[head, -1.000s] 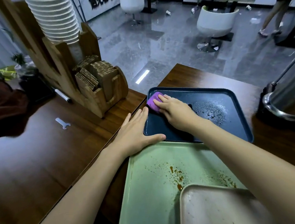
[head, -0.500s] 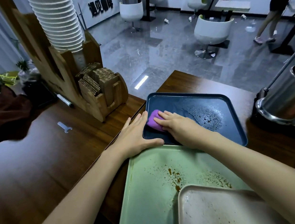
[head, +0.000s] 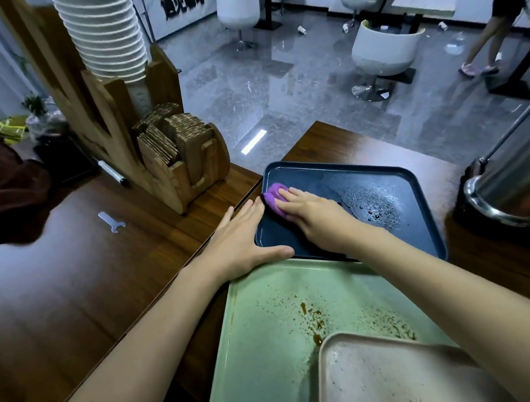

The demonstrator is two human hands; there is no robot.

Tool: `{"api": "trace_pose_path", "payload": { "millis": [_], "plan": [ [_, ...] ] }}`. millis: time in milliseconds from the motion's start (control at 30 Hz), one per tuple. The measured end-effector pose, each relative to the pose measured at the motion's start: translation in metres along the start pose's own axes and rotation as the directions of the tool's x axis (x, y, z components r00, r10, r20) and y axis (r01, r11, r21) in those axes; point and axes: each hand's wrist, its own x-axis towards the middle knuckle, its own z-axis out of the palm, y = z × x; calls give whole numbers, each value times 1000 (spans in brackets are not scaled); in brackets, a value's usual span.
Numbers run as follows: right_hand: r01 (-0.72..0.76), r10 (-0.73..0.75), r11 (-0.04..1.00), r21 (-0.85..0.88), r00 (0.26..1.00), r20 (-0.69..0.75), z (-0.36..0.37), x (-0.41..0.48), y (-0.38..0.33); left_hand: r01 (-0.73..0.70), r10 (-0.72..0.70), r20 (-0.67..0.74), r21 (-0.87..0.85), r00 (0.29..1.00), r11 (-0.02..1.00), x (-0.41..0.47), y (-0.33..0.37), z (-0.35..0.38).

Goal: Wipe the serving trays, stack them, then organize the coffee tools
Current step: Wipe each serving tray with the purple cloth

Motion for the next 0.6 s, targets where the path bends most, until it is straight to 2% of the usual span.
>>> {"api": "trace_pose_path", "payload": {
  "millis": [133, 300, 467, 600],
  "plan": [
    [-29, 29, 999, 18, 999, 20, 1, -14, -1, 0, 0, -15, -6, 1000, 1000, -3, 2, 0],
    [-36, 37, 998, 42, 999, -1, 2, -12, -2, 3, -19, -100, -154, 995, 988, -12, 10, -7],
    [-29, 30, 999, 46, 999, -16, -2, -13, -5, 25, -30, -16, -261, 999, 965, -14, 11, -17],
    [-18, 18, 1000, 16, 1000, -1, -1, -13, -5, 32, -23, 54, -178, 998, 983, -15, 14, -19]
  ]
}}
